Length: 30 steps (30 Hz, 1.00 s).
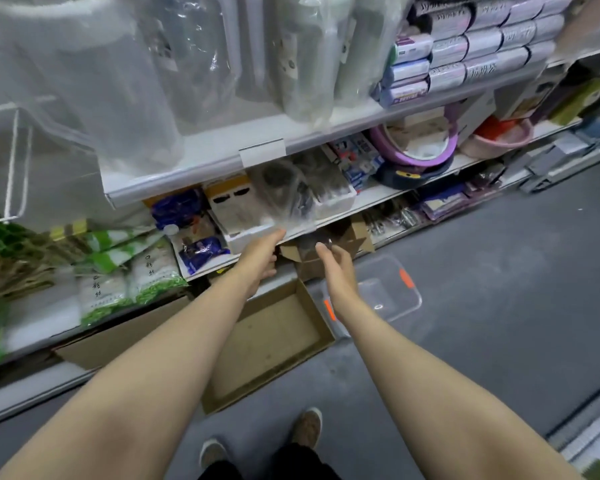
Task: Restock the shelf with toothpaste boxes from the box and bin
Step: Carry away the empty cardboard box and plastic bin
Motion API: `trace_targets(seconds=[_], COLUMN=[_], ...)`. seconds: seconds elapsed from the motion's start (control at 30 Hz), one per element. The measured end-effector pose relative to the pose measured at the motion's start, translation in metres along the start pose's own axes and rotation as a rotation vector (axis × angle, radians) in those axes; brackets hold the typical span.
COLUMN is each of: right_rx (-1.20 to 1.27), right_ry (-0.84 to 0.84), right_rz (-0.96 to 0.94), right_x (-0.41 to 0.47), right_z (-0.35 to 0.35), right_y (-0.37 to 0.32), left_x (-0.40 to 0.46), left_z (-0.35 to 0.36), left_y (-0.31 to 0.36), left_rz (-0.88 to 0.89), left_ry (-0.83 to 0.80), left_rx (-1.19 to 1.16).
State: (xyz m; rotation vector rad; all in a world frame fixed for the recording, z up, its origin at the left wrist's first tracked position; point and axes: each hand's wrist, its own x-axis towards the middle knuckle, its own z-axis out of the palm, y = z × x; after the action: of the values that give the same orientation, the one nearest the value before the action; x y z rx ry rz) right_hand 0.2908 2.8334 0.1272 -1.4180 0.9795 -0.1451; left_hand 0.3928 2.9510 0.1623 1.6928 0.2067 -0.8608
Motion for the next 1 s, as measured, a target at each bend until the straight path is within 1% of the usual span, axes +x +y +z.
trace_targets(seconds=[0.13,0.2,0.3,0.4,0.57,0.63,0.83,1.0], right_rx=[0.026,0.045,0.069,0.127,0.222,0.251,0.293,0.35], right_ry=[0.006,0.035,0.112,0.199,0.379,0.419,0.486,0.522], right_rz=[0.082,0.123,0.175,0.201,0.241,0.297,0.498,0.592], right_x=[0.008,0.01,0.008,0.005,0.0,0.001,0.0,0.036], right_z=[0.001,0.003,0.011,0.027,0.079,0.102,0.146,0.17], right_y=[0.027,0.04,0.059,0.082,0.114,0.139,0.204,0.273], left_x=[0.023,0.034,0.051,0.071,0.107,0.126,0.183,0.246], left_z=[-0.005,-0.006,-0.012,-0.023,-0.048,-0.065,-0.103,-0.118], left_y=[-0.021,-0.032,-0.05,-0.066,-0.088,-0.1,-0.148,-0.216], left_rz=[-0.043,-0.055,-0.074,-0.098,-0.122,-0.128,-0.18,-0.209], left_ry=[-0.023,-0.038,-0.075,-0.15,-0.273,-0.313,-0.274,-0.234], left_rx=[0.072,0.118,0.209,0.28,0.365,0.412,0.537,0.629])
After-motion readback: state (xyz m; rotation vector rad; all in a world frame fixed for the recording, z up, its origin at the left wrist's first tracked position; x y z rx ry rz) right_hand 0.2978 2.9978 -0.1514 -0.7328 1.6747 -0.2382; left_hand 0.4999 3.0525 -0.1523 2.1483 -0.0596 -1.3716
